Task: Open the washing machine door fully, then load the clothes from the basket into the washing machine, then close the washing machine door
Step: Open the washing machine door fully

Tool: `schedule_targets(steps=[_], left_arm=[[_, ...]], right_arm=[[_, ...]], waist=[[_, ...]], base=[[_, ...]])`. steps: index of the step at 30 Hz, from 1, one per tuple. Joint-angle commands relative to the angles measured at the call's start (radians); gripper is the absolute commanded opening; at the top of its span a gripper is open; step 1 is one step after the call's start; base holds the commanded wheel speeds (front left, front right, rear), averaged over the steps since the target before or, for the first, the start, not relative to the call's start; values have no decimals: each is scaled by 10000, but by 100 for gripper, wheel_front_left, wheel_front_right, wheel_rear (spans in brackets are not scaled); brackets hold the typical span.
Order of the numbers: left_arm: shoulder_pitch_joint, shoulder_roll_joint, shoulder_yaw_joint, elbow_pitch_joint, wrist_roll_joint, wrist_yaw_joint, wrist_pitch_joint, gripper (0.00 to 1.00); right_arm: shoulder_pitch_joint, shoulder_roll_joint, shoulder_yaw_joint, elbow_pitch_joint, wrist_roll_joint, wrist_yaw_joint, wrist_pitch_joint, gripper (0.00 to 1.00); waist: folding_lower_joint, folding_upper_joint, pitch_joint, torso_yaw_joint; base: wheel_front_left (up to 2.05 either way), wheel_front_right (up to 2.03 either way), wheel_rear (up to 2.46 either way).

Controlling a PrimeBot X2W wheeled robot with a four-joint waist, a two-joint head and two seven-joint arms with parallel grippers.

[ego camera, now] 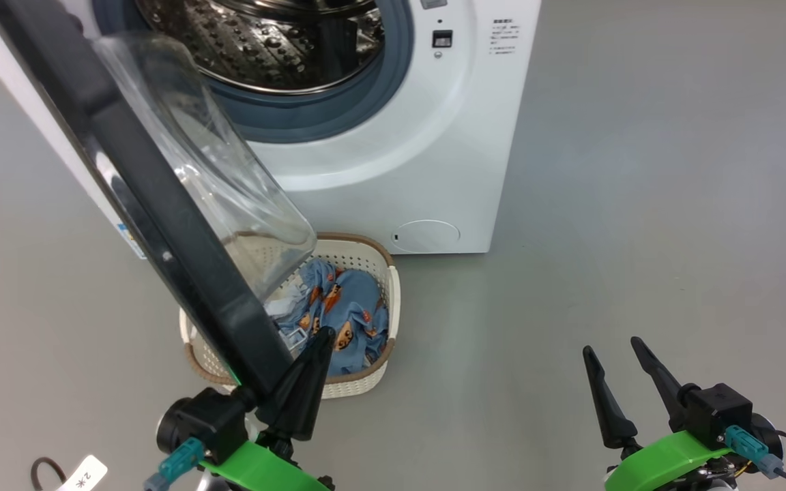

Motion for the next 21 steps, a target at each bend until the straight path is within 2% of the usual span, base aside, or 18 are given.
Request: schedule_targets(steps=[1,21], left_arm=[[-124,110,563,-192,-57,-14,-36,0],[491,42,1702,-205,266,-14,-36,0]], right_arm=[[-317,-38,280,-184,148,16,-118,100],[-226,-62,241,-99,209,16,-118,100]], waist=[[0,0,-20,149],[0,0,-114,1170]], base=[[0,0,0],[0,0,0]])
